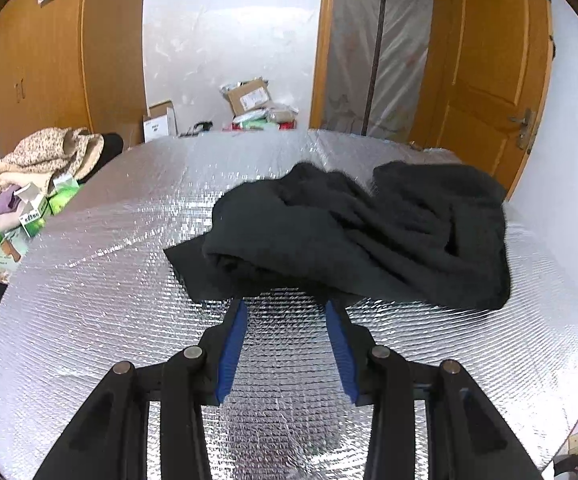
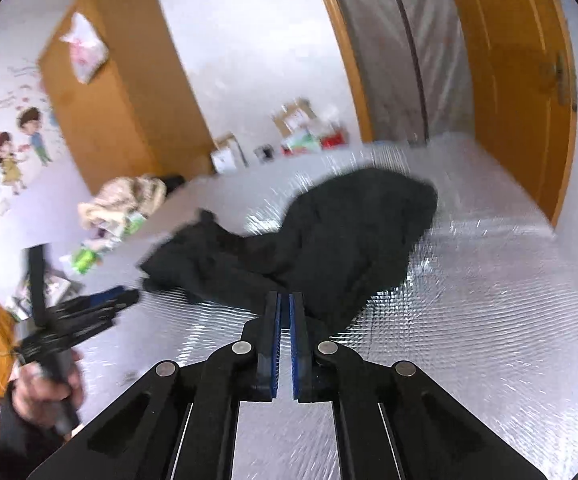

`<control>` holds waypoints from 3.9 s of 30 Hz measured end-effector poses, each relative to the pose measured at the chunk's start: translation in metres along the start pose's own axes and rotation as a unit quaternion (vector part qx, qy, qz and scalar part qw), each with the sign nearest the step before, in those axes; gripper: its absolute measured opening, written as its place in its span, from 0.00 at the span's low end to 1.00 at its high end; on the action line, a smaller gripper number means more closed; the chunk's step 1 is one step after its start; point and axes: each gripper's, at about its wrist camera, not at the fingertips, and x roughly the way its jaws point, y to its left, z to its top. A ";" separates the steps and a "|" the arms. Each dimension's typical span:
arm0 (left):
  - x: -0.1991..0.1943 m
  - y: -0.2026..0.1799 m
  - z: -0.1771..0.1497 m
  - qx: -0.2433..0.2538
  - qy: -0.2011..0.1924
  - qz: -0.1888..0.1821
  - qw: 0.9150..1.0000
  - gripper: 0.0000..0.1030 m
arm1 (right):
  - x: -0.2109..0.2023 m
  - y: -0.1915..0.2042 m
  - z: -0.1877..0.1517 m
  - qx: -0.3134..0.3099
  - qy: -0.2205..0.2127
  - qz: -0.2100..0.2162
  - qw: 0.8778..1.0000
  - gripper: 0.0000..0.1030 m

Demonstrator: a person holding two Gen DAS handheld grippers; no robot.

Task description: Fold clothes

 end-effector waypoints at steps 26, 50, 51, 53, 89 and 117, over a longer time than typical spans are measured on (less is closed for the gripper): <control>0.020 -0.008 -0.002 0.012 0.027 0.047 0.998 0.41 | 0.169 -0.073 -0.011 0.135 0.142 -0.036 0.980 0.11; -0.003 -0.008 -0.002 0.011 0.004 0.001 1.000 0.41 | 0.046 -0.075 -0.044 0.124 0.098 -0.047 0.986 0.46; -0.003 -0.010 0.000 0.014 0.003 0.000 1.000 0.41 | 0.045 -0.076 -0.042 0.123 0.092 -0.051 0.987 0.46; 0.001 -0.012 0.005 0.015 0.003 -0.008 1.000 0.41 | 0.042 -0.078 -0.035 0.115 0.075 -0.059 0.989 0.49; -0.046 0.084 0.029 -0.088 -0.043 0.049 0.994 0.02 | 0.029 -0.077 -0.011 0.081 0.053 -0.081 0.992 0.14; -0.088 0.106 0.026 -0.095 -0.089 0.111 0.985 0.03 | 0.075 -0.059 0.021 0.011 0.043 -0.046 0.998 0.59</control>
